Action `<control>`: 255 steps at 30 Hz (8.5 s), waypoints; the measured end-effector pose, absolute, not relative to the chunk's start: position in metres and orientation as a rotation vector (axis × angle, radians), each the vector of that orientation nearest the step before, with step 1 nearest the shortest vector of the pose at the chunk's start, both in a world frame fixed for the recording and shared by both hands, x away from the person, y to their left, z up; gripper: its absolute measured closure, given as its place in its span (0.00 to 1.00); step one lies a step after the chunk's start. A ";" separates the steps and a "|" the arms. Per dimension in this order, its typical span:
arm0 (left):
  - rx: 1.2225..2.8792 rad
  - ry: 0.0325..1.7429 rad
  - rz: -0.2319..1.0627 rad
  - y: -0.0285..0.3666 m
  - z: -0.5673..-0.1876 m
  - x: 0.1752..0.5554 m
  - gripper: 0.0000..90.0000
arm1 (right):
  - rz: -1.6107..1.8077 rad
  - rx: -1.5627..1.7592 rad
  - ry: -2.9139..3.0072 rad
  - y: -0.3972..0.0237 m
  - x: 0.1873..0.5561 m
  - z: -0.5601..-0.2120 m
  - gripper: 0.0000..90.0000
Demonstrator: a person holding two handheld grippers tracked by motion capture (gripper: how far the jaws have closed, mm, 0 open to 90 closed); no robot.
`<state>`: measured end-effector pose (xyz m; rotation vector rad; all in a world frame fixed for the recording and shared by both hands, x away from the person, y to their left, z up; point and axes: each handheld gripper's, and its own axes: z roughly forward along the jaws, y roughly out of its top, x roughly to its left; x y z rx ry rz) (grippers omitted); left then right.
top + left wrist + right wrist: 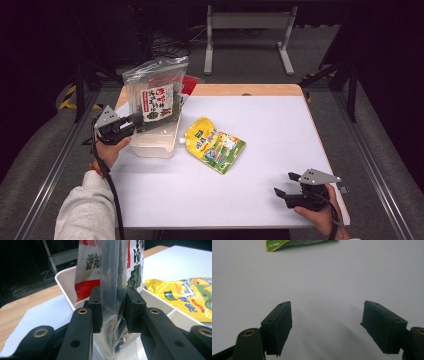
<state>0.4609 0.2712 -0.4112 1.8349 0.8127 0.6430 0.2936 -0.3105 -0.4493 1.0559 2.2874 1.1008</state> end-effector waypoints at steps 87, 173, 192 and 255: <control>2.155 0.711 0.393 0.211 -0.460 0.320 0.20 | 1.253 1.087 2.463 -0.202 0.467 -0.450 0.36; 2.079 0.802 0.028 0.140 -0.466 0.390 0.16 | 1.413 0.556 2.591 -0.179 0.415 -0.452 0.79; 1.976 0.756 0.005 0.126 -0.449 0.388 0.25 | 1.502 0.374 2.528 -0.179 0.382 -0.444 0.80; 1.796 0.434 0.285 0.181 -0.373 0.374 0.97 | 1.158 0.735 2.386 -0.231 0.300 -0.436 0.20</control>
